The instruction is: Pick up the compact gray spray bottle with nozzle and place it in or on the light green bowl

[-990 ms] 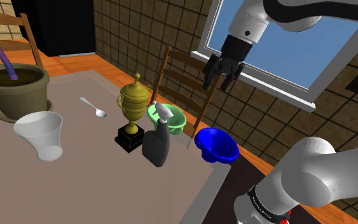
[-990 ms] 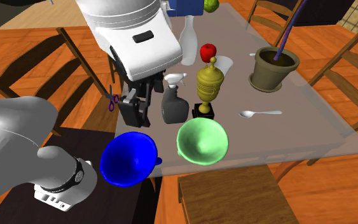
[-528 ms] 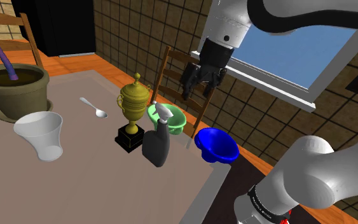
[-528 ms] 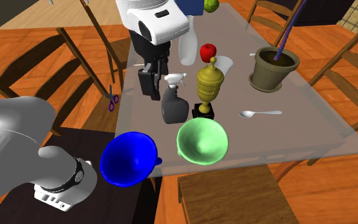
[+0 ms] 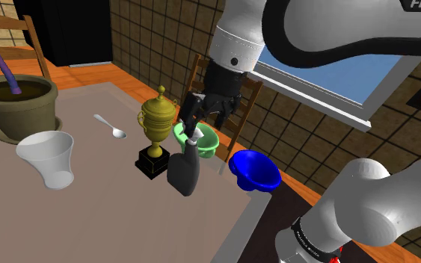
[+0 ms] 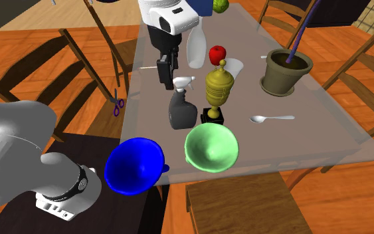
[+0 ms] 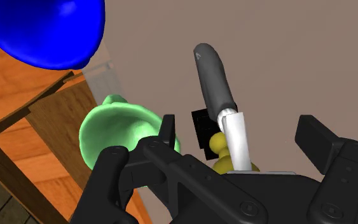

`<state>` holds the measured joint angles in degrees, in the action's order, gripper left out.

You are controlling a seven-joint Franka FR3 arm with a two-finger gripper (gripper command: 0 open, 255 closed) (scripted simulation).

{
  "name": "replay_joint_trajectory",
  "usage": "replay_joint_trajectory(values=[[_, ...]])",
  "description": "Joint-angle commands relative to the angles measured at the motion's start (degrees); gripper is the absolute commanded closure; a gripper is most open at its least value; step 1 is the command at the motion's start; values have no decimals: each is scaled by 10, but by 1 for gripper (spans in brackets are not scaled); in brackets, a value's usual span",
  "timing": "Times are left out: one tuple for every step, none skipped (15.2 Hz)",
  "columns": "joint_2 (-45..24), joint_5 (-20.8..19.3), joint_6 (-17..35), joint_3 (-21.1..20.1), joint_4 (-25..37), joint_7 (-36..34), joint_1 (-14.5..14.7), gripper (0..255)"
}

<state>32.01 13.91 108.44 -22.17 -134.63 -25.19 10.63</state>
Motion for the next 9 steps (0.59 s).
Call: replay_joint_trajectory(values=[[-4,2,15,-7,-10,-3,2,0],[-6,3,23,-8,-16,-3,2,0],[-8,4,31,-10,-23,-3,2,0],[-10,5,39,-12,-29,-3,3,0],[-12,6,48,-14,-35,-3,3,0],[-13,6,52,-15,-38,-3,3,0],[-13,6,52,-15,-38,-3,3,0],[-13,6,52,-15,-38,-3,3,0],[-13,6,52,-15,-38,-3,3,0]])
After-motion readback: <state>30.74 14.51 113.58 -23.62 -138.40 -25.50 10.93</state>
